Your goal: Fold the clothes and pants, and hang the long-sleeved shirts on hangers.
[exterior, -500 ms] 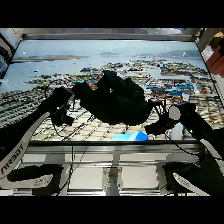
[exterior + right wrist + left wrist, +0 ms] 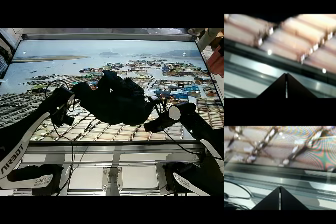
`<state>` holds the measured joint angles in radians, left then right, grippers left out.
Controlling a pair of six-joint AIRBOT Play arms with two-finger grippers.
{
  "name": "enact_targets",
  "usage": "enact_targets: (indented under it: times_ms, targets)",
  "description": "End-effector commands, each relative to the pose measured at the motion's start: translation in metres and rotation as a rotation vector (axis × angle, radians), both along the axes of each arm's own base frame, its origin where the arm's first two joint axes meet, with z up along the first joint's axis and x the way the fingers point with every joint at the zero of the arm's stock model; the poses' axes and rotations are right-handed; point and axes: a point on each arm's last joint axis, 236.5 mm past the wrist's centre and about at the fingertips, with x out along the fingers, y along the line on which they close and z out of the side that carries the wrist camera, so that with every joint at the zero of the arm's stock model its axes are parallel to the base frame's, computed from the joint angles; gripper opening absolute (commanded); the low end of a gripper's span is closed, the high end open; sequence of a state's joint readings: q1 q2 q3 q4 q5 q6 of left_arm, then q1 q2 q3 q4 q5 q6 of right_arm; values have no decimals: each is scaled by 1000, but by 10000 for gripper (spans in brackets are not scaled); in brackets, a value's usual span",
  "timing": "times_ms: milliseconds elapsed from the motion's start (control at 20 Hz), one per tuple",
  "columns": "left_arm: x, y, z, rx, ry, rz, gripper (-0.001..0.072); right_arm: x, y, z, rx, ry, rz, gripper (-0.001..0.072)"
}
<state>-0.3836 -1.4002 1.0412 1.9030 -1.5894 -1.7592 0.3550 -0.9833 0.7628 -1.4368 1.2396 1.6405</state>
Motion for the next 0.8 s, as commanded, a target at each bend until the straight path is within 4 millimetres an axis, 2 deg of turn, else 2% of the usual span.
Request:
enact_targets:
  times_ms: [0,100,200,300,450,650,750]
  targets:
    - [0,0,0,0,1,0,26,48,16,12,74,-205,-36,21]
    - [4,-1,-2,-9,-15,-6,26,65,21,18,108,-270,-83,21]
    - [12,-5,-5,-27,-47,-17,25,72,22,21,118,-298,-89,21]
    - [14,-7,-6,-38,-58,-20,25,74,23,22,122,-308,-90,21]
    - [40,-18,-15,-90,-155,-57,26,74,25,22,129,-306,-93,21]
    - [43,-22,-26,-92,-147,-74,26,70,36,24,187,-282,-118,21]
    - [55,-26,-32,-112,-185,-90,26,70,38,24,194,-279,-122,21]
